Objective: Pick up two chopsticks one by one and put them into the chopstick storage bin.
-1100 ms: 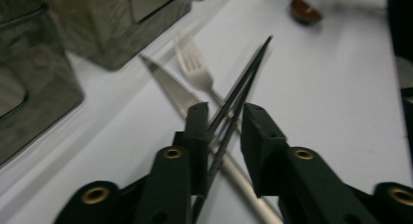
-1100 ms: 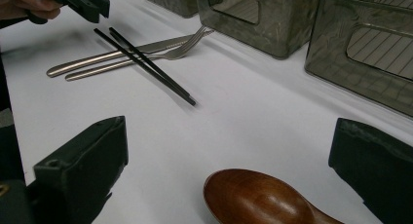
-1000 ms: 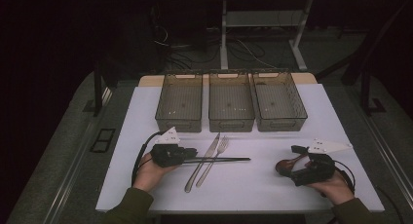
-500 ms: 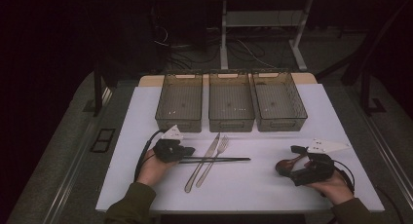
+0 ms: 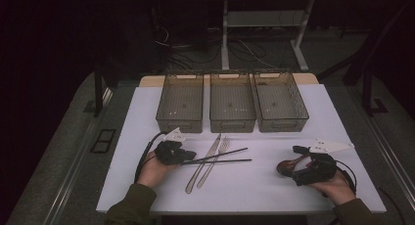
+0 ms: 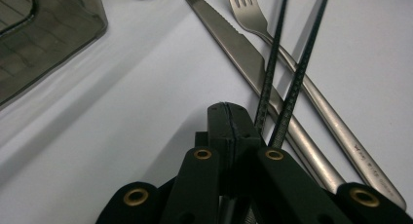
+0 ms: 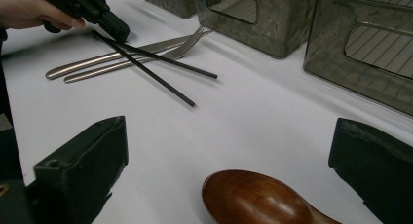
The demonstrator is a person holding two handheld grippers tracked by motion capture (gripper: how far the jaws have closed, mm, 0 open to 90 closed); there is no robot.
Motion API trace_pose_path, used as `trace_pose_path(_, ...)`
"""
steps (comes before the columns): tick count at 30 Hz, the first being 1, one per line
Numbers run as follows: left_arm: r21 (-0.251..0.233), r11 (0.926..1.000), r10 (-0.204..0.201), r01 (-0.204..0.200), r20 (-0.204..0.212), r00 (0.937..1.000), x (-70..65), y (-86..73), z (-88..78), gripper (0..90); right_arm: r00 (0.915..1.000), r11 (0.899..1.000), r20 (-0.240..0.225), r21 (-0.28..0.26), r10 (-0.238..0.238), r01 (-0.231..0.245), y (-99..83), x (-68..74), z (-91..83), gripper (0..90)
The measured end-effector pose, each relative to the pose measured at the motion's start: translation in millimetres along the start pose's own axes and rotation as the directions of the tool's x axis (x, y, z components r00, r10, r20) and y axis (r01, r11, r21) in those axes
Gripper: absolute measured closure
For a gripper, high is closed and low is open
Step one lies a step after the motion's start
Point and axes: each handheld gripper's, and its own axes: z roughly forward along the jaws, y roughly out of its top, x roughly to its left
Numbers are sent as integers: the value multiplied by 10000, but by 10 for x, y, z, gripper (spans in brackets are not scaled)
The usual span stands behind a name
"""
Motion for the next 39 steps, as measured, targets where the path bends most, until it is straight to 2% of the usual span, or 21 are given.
trace_pose_path(10,217,9997,142,-147,238,9996,-57,-24,-13,888,10000,10000,43,28,5,-5,0,3,-6,3)
trace_pose_path(17,185,9998,20,-29,446,9990,-136,-46,-47,888,10000,10000,57,0,15,-15,1,-1,-8,3)
trace_pose_path(22,148,9999,-13,7,398,9992,-165,-68,-66,887,10000,10000,68,-18,17,-17,2,0,-13,3)
trace_pose_path(27,-186,9998,-115,119,232,9997,-164,-61,-111,886,10000,10000,67,-15,7,-7,2,-1,-12,3)
trace_pose_path(34,-921,9948,-465,439,-258,9986,-309,-27,-233,690,10000,10000,75,-24,13,-13,2,-2,-16,3)
trace_pose_path(39,-1431,9880,-673,585,-573,9961,-467,10,-276,639,10000,10000,78,0,8,-8,1,-2,-12,3)
